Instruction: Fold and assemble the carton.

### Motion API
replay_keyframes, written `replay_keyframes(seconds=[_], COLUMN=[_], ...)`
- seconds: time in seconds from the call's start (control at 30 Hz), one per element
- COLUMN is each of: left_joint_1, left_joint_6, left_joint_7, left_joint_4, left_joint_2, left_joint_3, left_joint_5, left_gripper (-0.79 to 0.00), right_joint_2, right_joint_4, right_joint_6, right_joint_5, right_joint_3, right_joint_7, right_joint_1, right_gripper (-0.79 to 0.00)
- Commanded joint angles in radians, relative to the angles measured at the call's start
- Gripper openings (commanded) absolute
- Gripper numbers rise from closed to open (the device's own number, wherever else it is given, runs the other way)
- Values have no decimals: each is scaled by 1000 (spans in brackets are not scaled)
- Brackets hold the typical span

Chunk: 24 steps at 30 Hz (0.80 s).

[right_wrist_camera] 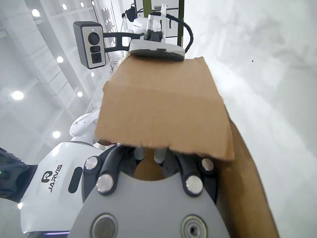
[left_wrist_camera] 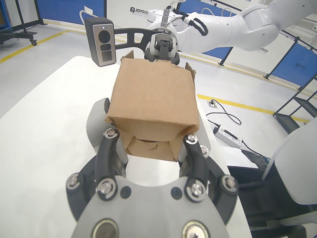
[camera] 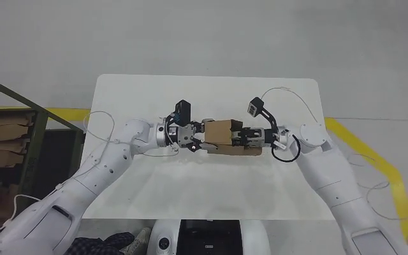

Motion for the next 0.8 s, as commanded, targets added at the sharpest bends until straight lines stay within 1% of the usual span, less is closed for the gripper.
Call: replay_keyframes(seconds=[0.0,0.17,0.27,0.37,0.47,0.57,0.77], left_joint_1=[6,23,24,22,19,17,18], left_joint_6=[4,2,4,13,14,14,9], left_joint_7=[0,10,9,7,2,-6,-17], left_joint_4=[7,28,40,50,54,55,52], left_joint_2=[1,0,-2,-5,-8,-12,-21], left_joint_3=[-12,-36,-48,-60,-68,-72,-75], left_joint_5=[11,1,-5,-8,-7,-3,-3], left_gripper=[-305,-302,-342,-357,-372,-360,-357], right_joint_2=[9,36,52,63,68,69,62], right_joint_4=[-7,-65,-120,-182,-236,-264,-250], right_joint_6=[-4,-3,12,37,71,94,115], right_joint_5=[-3,-24,-49,-65,-92,-109,-120], right_joint_3=[31,126,176,205,202,181,126], right_joint_7=[2,-9,-22,-22,-14,-20,-29], right_joint_1=[-11,-60,-103,-142,-170,-180,-159], right_gripper=[-785,-785,-785,-785,-785,-785,-785])
